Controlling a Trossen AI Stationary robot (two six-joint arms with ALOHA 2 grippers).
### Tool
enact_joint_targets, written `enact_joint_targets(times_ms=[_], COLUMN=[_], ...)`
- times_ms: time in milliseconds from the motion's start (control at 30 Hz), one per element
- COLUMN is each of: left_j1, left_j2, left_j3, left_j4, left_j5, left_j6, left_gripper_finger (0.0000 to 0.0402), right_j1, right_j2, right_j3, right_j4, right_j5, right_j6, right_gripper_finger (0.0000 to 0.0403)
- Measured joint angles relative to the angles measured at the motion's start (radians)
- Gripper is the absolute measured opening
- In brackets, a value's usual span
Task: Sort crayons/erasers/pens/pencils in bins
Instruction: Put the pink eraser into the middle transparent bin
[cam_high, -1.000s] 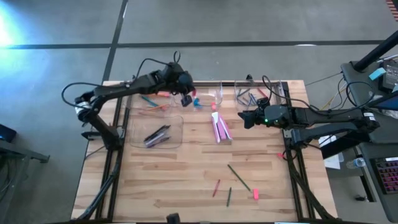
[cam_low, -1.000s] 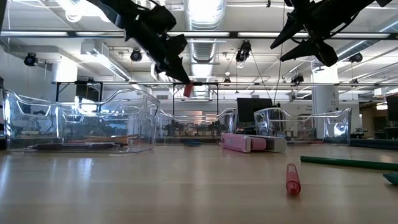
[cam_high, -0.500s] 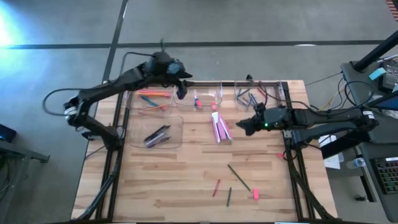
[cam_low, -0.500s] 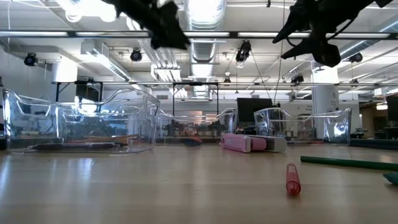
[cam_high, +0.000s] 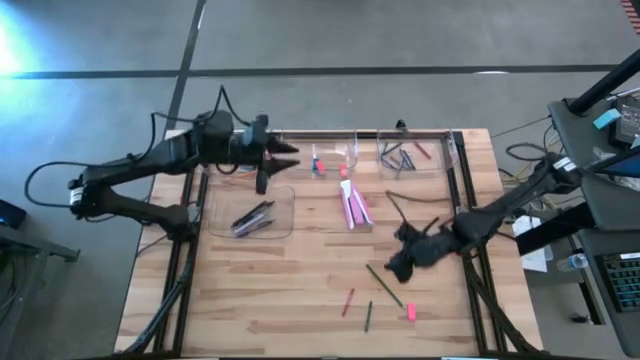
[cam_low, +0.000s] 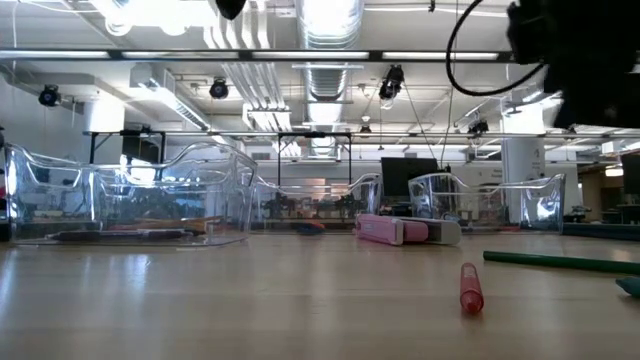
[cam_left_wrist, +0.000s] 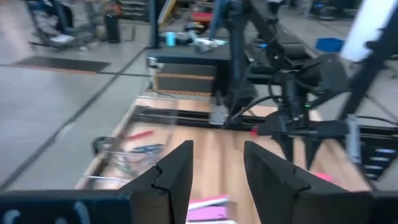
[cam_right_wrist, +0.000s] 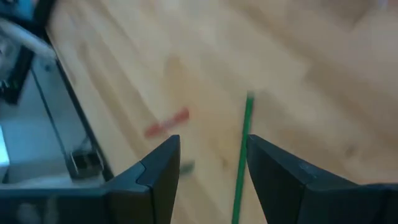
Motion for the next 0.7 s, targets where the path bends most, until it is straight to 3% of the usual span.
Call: enact_joint_targets(times_ms=[467, 700], left_j1=[-0.161, -0.179], left_j2=[0.02, 0.055], left_j3=[-0.065, -0.065], left_j4=[0.131, 0.141], left_j5=[-0.001, 0.0], left_j6=[-0.062, -0.063], left_gripper_finger=[0.0127, 0.0127], right_j1=[0.364, 0.436], right_j2=[0.201, 0.363], right_j3=[0.017, 0.134], right_j4=[0.001, -0.104], right_j5=[-0.01, -0.08], right_j6=[0.56, 0.669], right_gripper_finger=[0.0173, 0.0173])
